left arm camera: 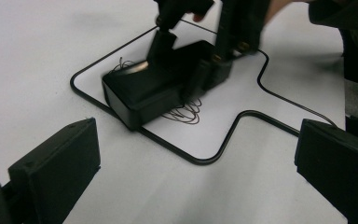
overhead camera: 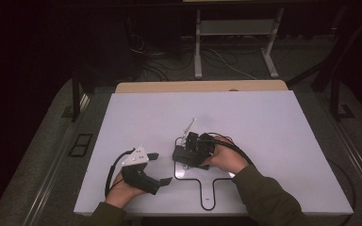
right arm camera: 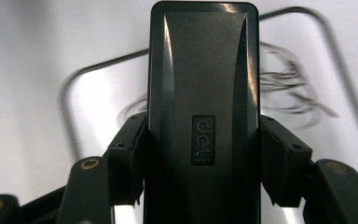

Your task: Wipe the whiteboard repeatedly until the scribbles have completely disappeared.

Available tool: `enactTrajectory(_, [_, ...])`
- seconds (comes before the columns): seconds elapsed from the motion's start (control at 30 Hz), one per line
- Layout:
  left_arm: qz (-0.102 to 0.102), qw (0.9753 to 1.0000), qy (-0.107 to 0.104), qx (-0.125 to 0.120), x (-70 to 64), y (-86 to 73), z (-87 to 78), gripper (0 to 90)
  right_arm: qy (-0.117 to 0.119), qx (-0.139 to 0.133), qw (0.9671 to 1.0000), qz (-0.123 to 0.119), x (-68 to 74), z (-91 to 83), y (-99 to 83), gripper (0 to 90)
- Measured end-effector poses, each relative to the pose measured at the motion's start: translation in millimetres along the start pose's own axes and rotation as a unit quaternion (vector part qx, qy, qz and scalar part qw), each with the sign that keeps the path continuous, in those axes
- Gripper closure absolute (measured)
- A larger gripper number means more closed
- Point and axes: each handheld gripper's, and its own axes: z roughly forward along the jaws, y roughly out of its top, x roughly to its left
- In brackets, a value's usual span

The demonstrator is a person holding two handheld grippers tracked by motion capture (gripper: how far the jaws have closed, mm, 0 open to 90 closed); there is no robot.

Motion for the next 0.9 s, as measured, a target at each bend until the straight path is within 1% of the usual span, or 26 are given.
enactTrajectory(0.13, [0.0, 1.0, 0.0, 0.0, 0.2, -0.2, 0.1, 0.0, -0.009, -0.002, 0.9999, 0.014, -15.0, 1.0, 1.0, 38.7])
enactTrajectory(0.2, [0.0, 1.0, 0.0, 0.0, 0.2, -0.2, 0.2, 0.0, -0.01, -0.001, 0.9998, 0.016, -14.8, 1.1, 1.6, 38.7])
enactTrajectory(0.27, [0.0, 1.0, 0.0, 0.0, 0.2, -0.2, 0.3, 0.0, -0.007, 0.001, 0.9999, 0.009, -10.0, 1.3, 1.9, 38.7])
enactTrajectory(0.3, [0.0, 1.0, 0.0, 0.0, 0.1, -0.2, 0.4, 0.0, -0.005, 0.003, 1.0, 0.007, -5.5, 1.0, 2.2, 38.7])
enactTrajectory(0.37, [0.0, 1.0, 0.0, 0.001, -0.3, -0.2, 0.3, 0.0, 0.001, 0.002, 1.0, -0.009, 3.0, 1.2, 2.3, 38.7])
enactTrajectory(0.4, [-0.001, 1.0, 0.0, 0.0, -0.4, -0.1, 0.3, 0.0, 0.005, 0.002, 0.9999, -0.009, 8.5, 1.0, 2.0, 38.7])
enactTrajectory(0.47, [-0.001, 1.0, 0.0, -0.002, -0.7, -0.1, 0.7, 0.0, 0.009, 0.001, 0.9998, -0.019, 17.5, 0.7, 1.5, 38.7])
enactTrajectory(0.53, [-0.001, 1.0, 0.001, -0.001, -0.9, 0.0, 0.9, 0.0, 0.001, 0.005, 0.9996, -0.028, 21.9, 0.2, 2.0, 38.7])
enactTrajectory(0.63, [0.002, 1.0, 0.0, 0.002, -1.0, 0.1, 0.3, 0.0, 0.006, 0.0, 0.9998, -0.019, 15.7, 1.0, 2.0, 38.7])
enactTrajectory(0.67, [0.001, 1.0, 0.0, -0.001, -1.0, -0.1, 0.4, 0.0, 0.002, 0.0, 0.9998, -0.019, 11.5, 1.0, 2.4, 38.7])
enactTrajectory(0.77, [0.0, 1.0, 0.0, 0.0, -0.3, -0.2, 0.6, 0.0, -0.01, 0.003, 0.9999, -0.006, 0.9, 1.3, 3.5, 38.7])
enactTrajectory(0.87, [0.0, 1.0, 0.0, 0.0, -0.4, -0.3, 0.6, 0.0, -0.015, 0.002, 0.9999, 0.006, -8.7, 1.7, 4.3, 38.7])
enactTrajectory(0.9, [0.0, 1.0, 0.0, 0.001, -0.3, -0.2, 0.3, 0.0, -0.013, 0.002, 0.9999, 0.009, -10.7, 1.9, 4.2, 38.7])
